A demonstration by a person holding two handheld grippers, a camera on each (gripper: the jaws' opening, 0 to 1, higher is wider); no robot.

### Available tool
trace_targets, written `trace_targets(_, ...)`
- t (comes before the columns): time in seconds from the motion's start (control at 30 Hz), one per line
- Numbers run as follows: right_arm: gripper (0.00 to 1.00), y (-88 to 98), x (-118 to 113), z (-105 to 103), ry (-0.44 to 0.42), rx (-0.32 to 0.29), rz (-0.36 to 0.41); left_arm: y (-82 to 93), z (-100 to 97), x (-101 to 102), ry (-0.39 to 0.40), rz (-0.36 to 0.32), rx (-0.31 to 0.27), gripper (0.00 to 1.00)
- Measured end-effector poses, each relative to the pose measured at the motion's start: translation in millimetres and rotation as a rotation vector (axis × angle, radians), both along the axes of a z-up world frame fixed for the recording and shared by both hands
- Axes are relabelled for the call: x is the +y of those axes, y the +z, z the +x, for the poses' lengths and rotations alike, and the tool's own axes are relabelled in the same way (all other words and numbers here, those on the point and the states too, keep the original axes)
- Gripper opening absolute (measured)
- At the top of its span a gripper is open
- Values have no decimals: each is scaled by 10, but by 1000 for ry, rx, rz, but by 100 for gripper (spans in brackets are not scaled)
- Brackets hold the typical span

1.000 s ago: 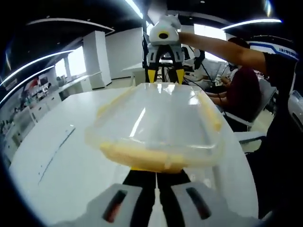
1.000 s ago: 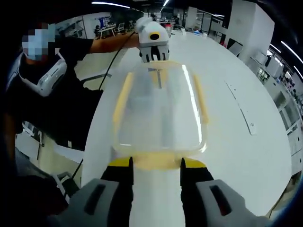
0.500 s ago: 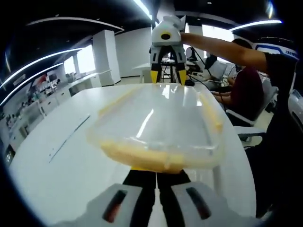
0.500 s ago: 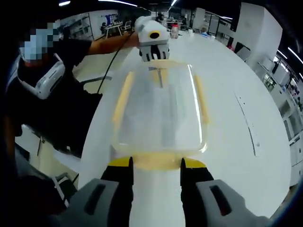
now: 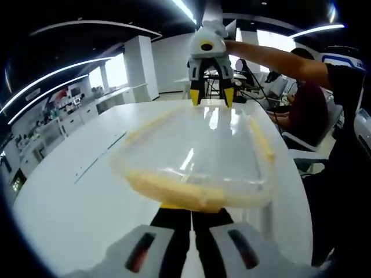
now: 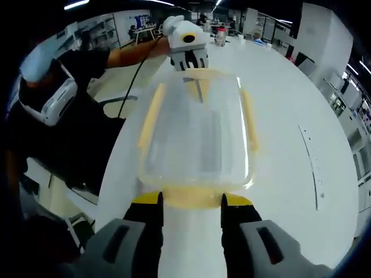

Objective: Snap each plastic latch of the storage box into its locked position after aligning the lid with the box until every specified latch is closed and the lid sits flush.

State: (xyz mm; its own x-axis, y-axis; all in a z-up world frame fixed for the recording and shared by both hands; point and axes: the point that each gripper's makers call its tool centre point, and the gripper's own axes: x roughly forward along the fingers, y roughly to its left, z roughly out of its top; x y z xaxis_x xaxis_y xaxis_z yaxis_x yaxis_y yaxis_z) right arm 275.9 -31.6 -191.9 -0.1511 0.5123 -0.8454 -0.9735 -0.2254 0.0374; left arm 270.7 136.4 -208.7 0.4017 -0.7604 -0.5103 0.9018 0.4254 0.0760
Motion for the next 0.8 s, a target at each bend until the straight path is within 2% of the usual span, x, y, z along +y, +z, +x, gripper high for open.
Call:
trace_targets(0.57,36,8,322,-53,34,6,4,28,-27,332,83,1,-14,0)
trace_targets(0.8,36,-13,444,-54,51,9,-5,9,-27,471,113,25,-23,0)
